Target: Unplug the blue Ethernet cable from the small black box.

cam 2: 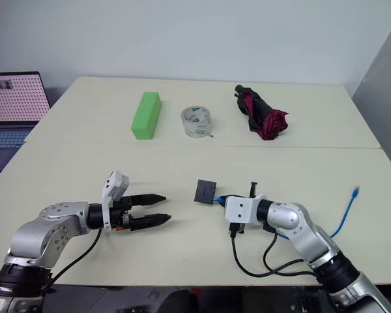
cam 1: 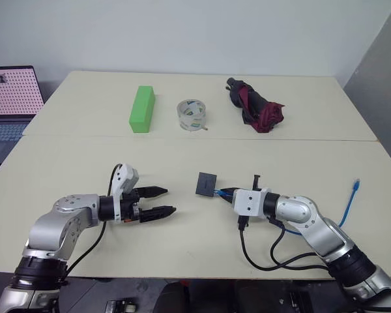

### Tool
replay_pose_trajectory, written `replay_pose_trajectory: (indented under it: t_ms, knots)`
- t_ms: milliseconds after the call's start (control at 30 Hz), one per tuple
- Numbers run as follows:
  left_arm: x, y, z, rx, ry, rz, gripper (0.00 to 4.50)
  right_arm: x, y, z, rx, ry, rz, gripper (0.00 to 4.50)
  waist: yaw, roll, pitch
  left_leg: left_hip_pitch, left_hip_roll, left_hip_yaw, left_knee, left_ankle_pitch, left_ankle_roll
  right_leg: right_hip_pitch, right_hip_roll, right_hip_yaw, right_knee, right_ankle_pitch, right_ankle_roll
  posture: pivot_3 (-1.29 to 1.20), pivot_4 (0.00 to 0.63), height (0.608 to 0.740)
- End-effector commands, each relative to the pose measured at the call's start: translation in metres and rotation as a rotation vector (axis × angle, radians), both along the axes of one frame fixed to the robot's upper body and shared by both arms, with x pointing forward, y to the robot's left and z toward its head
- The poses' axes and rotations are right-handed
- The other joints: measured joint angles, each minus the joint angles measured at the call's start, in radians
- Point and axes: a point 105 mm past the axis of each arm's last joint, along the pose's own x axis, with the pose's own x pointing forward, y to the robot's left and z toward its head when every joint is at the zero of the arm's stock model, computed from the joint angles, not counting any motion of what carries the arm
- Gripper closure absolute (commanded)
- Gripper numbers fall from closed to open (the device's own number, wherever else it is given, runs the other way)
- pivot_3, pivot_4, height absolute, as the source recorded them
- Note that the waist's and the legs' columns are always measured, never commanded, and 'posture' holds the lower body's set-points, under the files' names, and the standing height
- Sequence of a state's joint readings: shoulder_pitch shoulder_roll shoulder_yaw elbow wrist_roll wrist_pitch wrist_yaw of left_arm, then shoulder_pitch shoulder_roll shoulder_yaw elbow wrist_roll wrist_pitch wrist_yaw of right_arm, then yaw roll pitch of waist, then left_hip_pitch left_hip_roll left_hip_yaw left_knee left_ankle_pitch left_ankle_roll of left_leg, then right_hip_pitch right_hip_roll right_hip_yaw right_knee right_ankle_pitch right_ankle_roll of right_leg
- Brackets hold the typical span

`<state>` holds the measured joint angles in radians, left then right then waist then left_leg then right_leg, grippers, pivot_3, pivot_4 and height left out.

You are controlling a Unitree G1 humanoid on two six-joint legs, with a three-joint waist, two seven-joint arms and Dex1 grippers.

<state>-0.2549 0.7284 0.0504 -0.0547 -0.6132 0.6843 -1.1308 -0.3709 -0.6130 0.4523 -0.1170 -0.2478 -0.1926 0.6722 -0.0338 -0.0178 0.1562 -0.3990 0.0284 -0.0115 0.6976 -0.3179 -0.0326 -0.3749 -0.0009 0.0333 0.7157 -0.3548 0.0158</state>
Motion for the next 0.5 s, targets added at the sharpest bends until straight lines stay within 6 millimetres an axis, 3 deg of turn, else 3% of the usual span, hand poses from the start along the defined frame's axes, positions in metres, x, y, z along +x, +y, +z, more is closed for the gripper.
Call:
replay_pose_trajectory:
  t_ms: [33, 233, 467, 500]
  knots:
    - [-0.001, -0.018, 0.023, -0.086, -0.031, -0.057, 0.00, -0.009, 0.006, 0.023, -0.022, -0.173, 0.135, 4.37, 0.001, 0.000, 0.000, 0.000, 0.000, 0.000, 0.000, 0.000, 0.000, 0.000, 0.000, 0.000, 0.000, 0.000, 0.000, 0.00, 0.150, 0.740]
    - [0.000, -0.037, 0.037, -0.166, -0.034, -0.108, 0.00, -0.016, 0.011, 0.042, 0.047, -0.255, 0.219, 4.37, 0.002, 0.000, 0.000, 0.000, 0.000, 0.000, 0.001, 0.000, 0.000, 0.001, 0.000, 0.000, 0.000, 0.000, 0.000, 0.00, 0.150, 0.740]
    - [-0.002, -0.043, 0.045, -0.223, -0.018, -0.135, 0.00, -0.015, 0.007, 0.047, 0.067, -0.276, 0.222, 4.37, 0.002, 0.000, 0.000, 0.000, 0.000, 0.000, 0.001, 0.000, -0.001, 0.001, 0.000, 0.000, 0.000, 0.000, 0.000, 0.00, 0.150, 0.740]
    - [-0.002, -0.044, 0.046, -0.231, -0.016, -0.140, 0.18, -0.015, 0.007, 0.048, 0.070, -0.277, 0.220, 4.37, 0.002, 0.000, 0.000, 0.000, 0.000, 0.000, 0.001, 0.000, -0.001, 0.001, 0.000, 0.000, 0.000, 0.000, 0.000, 0.00, 0.150, 0.740]
